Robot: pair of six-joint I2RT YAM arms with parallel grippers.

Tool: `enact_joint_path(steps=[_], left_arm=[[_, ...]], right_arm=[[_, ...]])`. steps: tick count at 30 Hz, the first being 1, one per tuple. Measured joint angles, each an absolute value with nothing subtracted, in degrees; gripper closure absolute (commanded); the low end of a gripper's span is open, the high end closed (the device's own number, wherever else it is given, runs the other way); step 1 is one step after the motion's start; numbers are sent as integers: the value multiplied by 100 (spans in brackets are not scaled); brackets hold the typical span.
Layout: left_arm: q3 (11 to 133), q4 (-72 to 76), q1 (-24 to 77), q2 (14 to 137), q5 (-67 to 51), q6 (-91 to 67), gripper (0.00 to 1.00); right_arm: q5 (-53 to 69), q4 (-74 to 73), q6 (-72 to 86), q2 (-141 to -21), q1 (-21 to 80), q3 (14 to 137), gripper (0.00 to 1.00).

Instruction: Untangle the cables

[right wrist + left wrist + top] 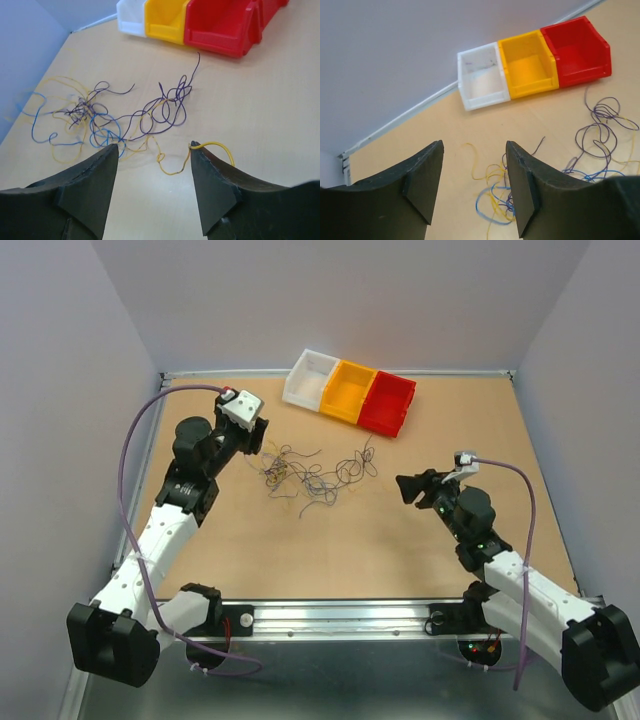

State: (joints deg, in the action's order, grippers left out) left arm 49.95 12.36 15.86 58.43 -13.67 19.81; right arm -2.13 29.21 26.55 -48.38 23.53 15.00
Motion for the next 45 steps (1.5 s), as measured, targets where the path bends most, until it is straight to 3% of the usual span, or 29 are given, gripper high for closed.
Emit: enact_joint_path(steps=[1, 2, 5, 8, 14, 16, 27, 29, 31, 32, 34, 36, 38, 39, 41, 45], left_arm=[[4995, 1219, 1605, 5865, -1479, 1997, 25], [4995, 1214, 1612, 5889, -1608, 2023, 19], [4995, 1162, 1667, 6007, -1839, 2084, 14], [4995, 989, 1815, 6228, -2043, 2222, 14], [5074, 757, 2801, 6879, -2102, 2591, 13], [5223, 742, 3076, 7227, -2265, 2663, 7], [5627, 1310, 3124, 7970, -3465, 2764, 6], [5690, 1455, 3124, 8103, -3691, 2759, 13], [5743, 1514, 3129, 8237, -3846, 2733, 26], [5782, 1520, 3129, 8305, -3905, 2709, 38], [5885, 1522, 3129, 8447, -3992, 2661, 41], [5968, 1529, 3129, 8565, -4036, 2648, 51], [5999, 1531, 3129, 8635, -4051, 2620, 66], [6003, 1527, 3129, 8663, -4045, 2593, 82], [6003, 1522, 3129, 8685, -3990, 2550, 100], [6040, 1494, 3129, 8678, -3813, 2512, 100]], right_arm=[[-126, 2919, 2650, -4853, 2353, 1500, 62], [-23, 2919, 2648, -4886, 2353, 1500, 70], [172, 2921, 2630, -5002, 2351, 1507, 78], [338, 2915, 2639, -5109, 2351, 1507, 98], [657, 2779, 2657, -5159, 2353, 1922, 99], [784, 2738, 2674, -5221, 2351, 2316, 100], [1522, 2630, 2851, -5865, 2353, 4458, 99], [1619, 2547, 2886, -5964, 2353, 4751, 99], [1728, 2482, 2941, -6045, 2353, 5037, 99], [1767, 2458, 2963, -6069, 2353, 5148, 99], [1806, 2425, 2987, -6084, 2353, 5297, 99], [1817, 2373, 3011, -6090, 2353, 5463, 99], [1813, 2263, 3028, -6123, 2353, 5660, 99], [1809, 2226, 3030, -6154, 2353, 5763, 100], [1767, 2141, 3028, -6187, 2353, 5968, 99], [1610, 2016, 3000, -6158, 2353, 6101, 99]])
